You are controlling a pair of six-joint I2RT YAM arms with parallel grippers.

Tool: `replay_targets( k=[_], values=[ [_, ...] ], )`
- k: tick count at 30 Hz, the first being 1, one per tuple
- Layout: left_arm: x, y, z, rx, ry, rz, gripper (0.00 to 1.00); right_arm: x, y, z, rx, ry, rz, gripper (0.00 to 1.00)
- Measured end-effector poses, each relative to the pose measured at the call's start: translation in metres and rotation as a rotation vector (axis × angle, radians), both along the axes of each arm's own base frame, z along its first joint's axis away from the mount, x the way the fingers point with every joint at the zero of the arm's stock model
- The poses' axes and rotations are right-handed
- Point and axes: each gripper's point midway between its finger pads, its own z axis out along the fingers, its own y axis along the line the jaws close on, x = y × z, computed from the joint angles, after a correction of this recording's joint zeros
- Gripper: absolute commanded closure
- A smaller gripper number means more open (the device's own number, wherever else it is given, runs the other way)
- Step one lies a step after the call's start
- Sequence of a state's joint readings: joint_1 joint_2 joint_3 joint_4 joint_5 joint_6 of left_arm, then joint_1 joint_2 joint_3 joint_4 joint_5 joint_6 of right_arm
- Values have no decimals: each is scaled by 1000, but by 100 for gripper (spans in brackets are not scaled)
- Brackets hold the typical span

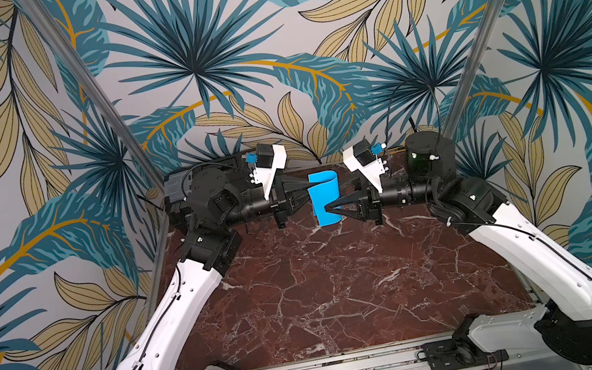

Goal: Fold the square paper along the opposite sides
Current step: Fold the paper.

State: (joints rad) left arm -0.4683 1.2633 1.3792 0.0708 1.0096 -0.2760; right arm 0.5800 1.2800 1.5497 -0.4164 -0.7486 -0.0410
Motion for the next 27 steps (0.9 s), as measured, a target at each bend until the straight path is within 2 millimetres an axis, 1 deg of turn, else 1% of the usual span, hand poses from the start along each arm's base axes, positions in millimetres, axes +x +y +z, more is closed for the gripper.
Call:
replay_targets(
  k=[15,27],
  values=[
    [2,-1,-2,3,5,1,100,-1,0,7,11,-15,4,65],
    [2,-1,-2,3,5,1,100,1,3,2,6,-1,11,66]
  ],
)
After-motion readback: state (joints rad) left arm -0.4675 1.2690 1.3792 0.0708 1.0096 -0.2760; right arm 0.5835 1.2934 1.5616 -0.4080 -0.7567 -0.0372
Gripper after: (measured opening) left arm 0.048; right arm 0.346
